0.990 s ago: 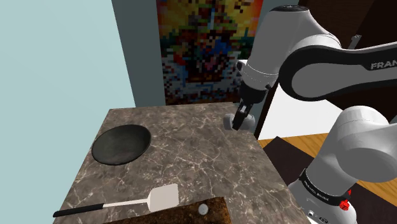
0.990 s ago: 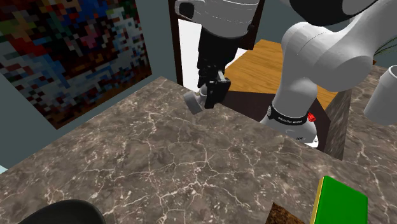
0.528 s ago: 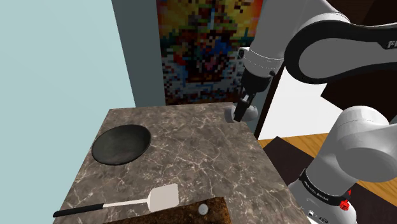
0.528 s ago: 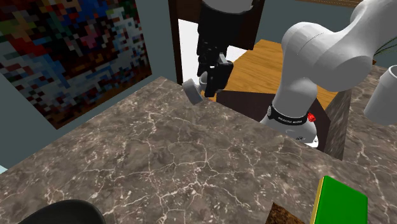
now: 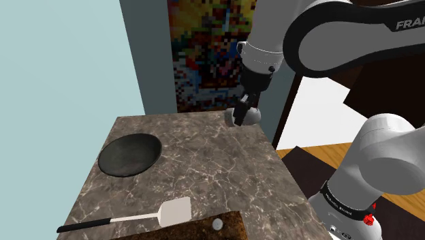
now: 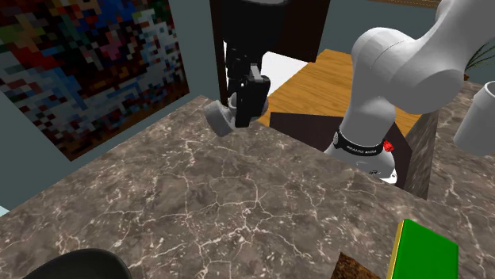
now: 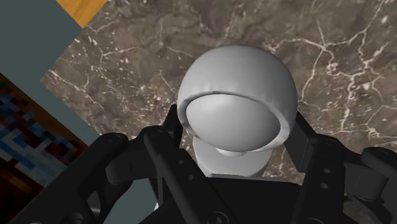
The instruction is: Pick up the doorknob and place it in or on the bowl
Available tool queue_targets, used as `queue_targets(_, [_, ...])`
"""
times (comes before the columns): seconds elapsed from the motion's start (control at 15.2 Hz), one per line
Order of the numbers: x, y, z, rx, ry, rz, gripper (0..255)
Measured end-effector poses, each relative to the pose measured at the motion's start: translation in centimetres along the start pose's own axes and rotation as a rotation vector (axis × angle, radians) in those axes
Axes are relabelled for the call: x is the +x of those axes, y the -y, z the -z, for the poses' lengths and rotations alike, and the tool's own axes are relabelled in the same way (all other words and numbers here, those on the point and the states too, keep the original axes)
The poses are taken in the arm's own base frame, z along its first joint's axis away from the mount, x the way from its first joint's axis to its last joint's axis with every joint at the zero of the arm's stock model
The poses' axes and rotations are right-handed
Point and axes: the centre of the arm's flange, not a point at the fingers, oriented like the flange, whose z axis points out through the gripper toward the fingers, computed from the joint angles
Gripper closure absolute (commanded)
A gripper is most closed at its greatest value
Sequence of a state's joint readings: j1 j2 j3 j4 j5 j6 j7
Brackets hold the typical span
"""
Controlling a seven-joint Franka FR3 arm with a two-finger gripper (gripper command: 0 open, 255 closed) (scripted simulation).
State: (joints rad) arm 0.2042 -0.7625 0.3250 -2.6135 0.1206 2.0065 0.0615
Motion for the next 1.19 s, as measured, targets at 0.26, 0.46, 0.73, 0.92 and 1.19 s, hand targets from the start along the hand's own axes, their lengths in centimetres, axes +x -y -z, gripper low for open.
queue_targets(0.26, [3.6, 3.4, 0.1, -0.001, 0.000, 0.000, 255])
queue_targets(0.46, [6.9, 6.0, -0.6, 0.000, 0.001, 0.000, 255])
queue_targets(0.73, [10.9, 9.5, -0.5, 0.000, 0.001, 0.001, 255])
queue_targets(0.92, [13.5, 12.2, -0.8, 0.000, 0.001, 0.001, 255])
queue_targets(1.19, [17.9, 15.6, -1.1, 0.002, 0.001, 0.003, 255])
